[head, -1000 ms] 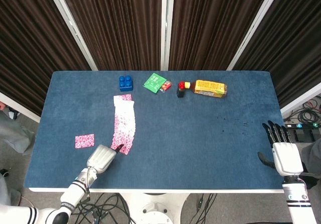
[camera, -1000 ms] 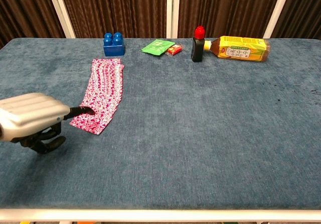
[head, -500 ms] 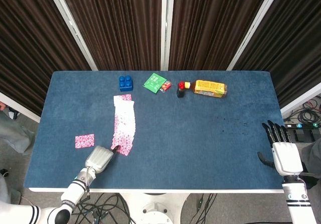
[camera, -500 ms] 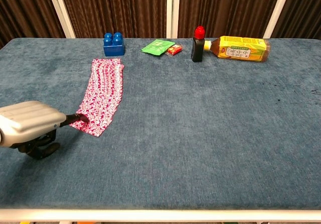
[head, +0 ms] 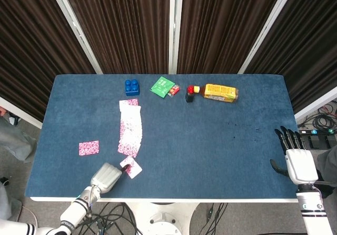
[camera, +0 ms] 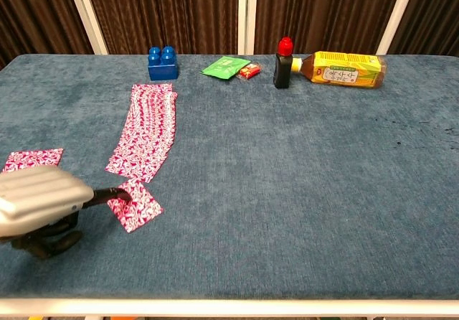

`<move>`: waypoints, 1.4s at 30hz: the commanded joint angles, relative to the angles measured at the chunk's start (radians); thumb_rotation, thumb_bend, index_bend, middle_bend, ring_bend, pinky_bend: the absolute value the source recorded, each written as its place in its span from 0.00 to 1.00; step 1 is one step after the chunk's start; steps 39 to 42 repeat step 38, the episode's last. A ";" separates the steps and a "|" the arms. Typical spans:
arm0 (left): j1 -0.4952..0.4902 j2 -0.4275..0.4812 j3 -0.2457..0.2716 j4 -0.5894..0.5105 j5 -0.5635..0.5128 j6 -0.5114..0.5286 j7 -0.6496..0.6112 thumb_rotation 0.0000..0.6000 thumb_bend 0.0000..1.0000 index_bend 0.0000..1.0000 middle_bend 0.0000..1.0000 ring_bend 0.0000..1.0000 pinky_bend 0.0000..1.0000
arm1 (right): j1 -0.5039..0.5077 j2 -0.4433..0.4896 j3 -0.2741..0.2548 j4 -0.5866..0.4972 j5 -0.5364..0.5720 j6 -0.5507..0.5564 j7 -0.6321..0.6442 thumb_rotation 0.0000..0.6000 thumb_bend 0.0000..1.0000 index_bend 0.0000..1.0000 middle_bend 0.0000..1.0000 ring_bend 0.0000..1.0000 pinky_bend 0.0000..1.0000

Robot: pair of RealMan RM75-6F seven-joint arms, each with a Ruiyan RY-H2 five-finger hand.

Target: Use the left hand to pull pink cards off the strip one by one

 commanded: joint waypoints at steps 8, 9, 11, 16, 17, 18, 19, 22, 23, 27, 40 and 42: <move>0.018 0.031 0.035 -0.049 0.031 0.011 0.004 1.00 0.54 0.11 0.89 0.87 0.84 | 0.001 -0.003 -0.003 0.000 -0.002 -0.002 -0.001 1.00 0.20 0.00 0.00 0.00 0.00; 0.020 0.038 0.031 -0.057 0.040 0.021 -0.001 1.00 0.54 0.11 0.89 0.87 0.84 | 0.000 -0.002 -0.003 0.000 -0.002 -0.001 -0.001 1.00 0.20 0.00 0.00 0.00 0.00; 0.022 0.053 0.027 -0.077 0.058 0.038 -0.003 1.00 0.54 0.11 0.89 0.87 0.84 | 0.000 0.000 -0.002 -0.001 -0.003 0.001 -0.001 1.00 0.20 0.00 0.00 0.00 0.00; 0.045 0.102 0.013 -0.137 0.129 0.109 -0.028 1.00 0.54 0.11 0.89 0.86 0.83 | 0.000 0.001 0.001 0.000 0.000 0.003 0.004 1.00 0.20 0.00 0.00 0.00 0.00; 0.055 0.110 0.003 -0.142 0.150 0.136 -0.044 1.00 0.54 0.11 0.89 0.86 0.83 | 0.000 0.001 0.001 0.001 -0.001 0.003 0.005 1.00 0.20 0.00 0.00 0.00 0.00; 0.063 0.116 -0.006 -0.144 0.163 0.156 -0.057 1.00 0.54 0.11 0.88 0.86 0.82 | 0.000 0.001 0.000 0.001 -0.002 0.002 0.006 1.00 0.20 0.00 0.00 0.00 0.00; 0.072 0.122 -0.015 -0.144 0.175 0.176 -0.072 1.00 0.54 0.11 0.88 0.86 0.82 | 0.000 0.001 -0.001 0.001 -0.003 0.002 0.007 1.00 0.20 0.00 0.00 0.00 0.00; 0.119 0.130 -0.058 -0.108 0.238 0.279 -0.169 1.00 0.51 0.11 0.80 0.78 0.77 | -0.001 0.001 -0.001 0.001 -0.008 0.008 0.011 1.00 0.20 0.00 0.00 0.00 0.00; 0.147 0.124 -0.077 -0.071 0.270 0.336 -0.224 1.00 0.49 0.11 0.75 0.73 0.74 | -0.002 0.001 0.000 0.002 -0.011 0.013 0.014 1.00 0.20 0.00 0.00 0.00 0.00; 0.224 0.120 -0.125 0.035 0.263 0.452 -0.318 1.00 0.33 0.11 0.27 0.20 0.40 | -0.006 0.002 0.002 0.006 -0.017 0.026 0.018 1.00 0.20 0.00 0.00 0.00 0.00; 0.322 0.209 -0.158 0.108 0.211 0.438 -0.554 0.84 0.16 0.10 0.04 0.00 0.12 | -0.013 -0.016 0.009 0.008 -0.015 0.049 -0.014 1.00 0.20 0.00 0.00 0.00 0.00; 0.322 0.209 -0.158 0.108 0.211 0.438 -0.554 0.84 0.16 0.10 0.04 0.00 0.12 | -0.013 -0.016 0.009 0.008 -0.015 0.049 -0.014 1.00 0.20 0.00 0.00 0.00 0.00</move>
